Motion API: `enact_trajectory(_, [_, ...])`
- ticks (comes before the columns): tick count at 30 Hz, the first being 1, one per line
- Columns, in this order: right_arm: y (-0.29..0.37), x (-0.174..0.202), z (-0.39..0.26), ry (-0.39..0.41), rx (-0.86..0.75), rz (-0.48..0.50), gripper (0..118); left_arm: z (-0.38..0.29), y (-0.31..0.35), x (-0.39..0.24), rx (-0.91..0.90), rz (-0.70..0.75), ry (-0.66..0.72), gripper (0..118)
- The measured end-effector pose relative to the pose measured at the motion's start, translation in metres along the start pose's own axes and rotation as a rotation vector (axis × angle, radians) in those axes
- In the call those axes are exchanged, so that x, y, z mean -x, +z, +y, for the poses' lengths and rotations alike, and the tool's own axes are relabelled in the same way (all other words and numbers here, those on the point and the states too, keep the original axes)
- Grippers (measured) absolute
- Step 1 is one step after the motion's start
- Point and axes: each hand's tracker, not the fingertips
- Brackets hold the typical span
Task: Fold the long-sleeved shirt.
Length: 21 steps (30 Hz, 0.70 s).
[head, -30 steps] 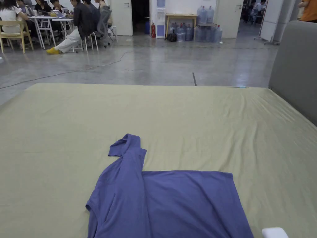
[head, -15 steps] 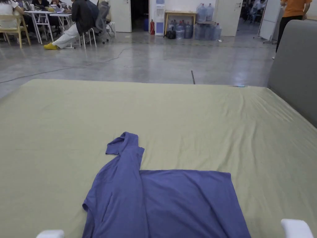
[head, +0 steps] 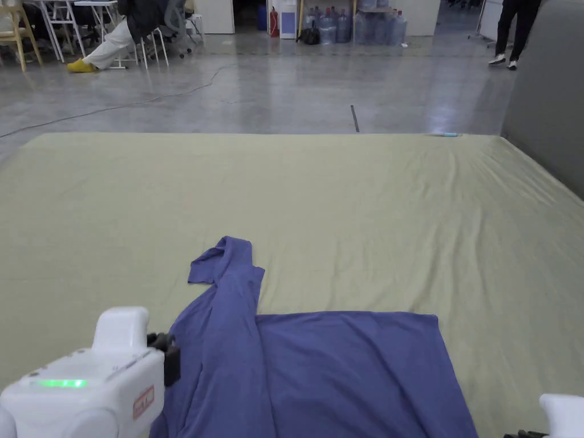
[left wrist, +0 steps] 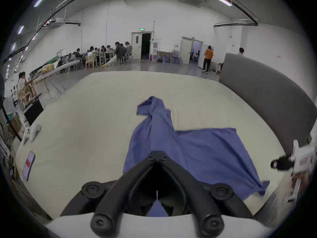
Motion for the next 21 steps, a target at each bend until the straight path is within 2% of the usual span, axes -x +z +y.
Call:
enact_trajectory(2, [-0.008,0.002,0.004,0.006,0.009,0.004,3,0.039,-0.032,0.001,-0.008,0.000,0.011,0])
enact_trajectory(3, [-0.013,0.002,0.006,0.005,0.013,0.010,3,0.062,-0.059,0.003,-0.006,-0.023,0.012,14])
enact_trajectory(4, [-0.017,0.002,0.007,0.003,0.012,0.017,3,0.079,-0.079,0.003,-0.001,-0.049,0.009,68])
enact_trajectory(5, [-0.022,0.003,0.008,0.001,0.013,0.024,3,0.100,-0.112,0.003,0.015,-0.051,0.014,68])
enact_trajectory(6, [-0.027,0.004,0.009,-0.001,0.015,0.026,3,0.120,-0.149,0.005,0.059,-0.050,0.037,85])
enact_trajectory(7, [-0.031,0.005,0.009,-0.003,0.016,0.027,3,0.134,-0.182,0.005,0.126,-0.030,0.047,109])
enact_trajectory(8, [-0.037,0.006,0.009,-0.006,0.021,0.030,3,0.148,-0.216,0.007,0.163,-0.021,0.062,118])
enact_trajectory(10, [-0.046,0.007,0.008,-0.014,0.033,0.041,3,0.166,-0.276,0.006,0.218,0.065,0.051,117])
enact_trajectory(14, [-0.066,0.008,0.006,-0.024,0.090,0.066,3,0.178,-0.379,0.010,0.340,0.119,0.010,117])
enact_trajectory(20, [-0.088,0.003,0.008,-0.016,0.128,0.043,3,0.161,-0.454,0.014,0.402,0.125,0.014,116])
enact_trajectory(21, [-0.089,0.002,0.006,-0.011,0.130,0.039,3,0.157,-0.462,0.015,0.407,0.129,0.023,107])
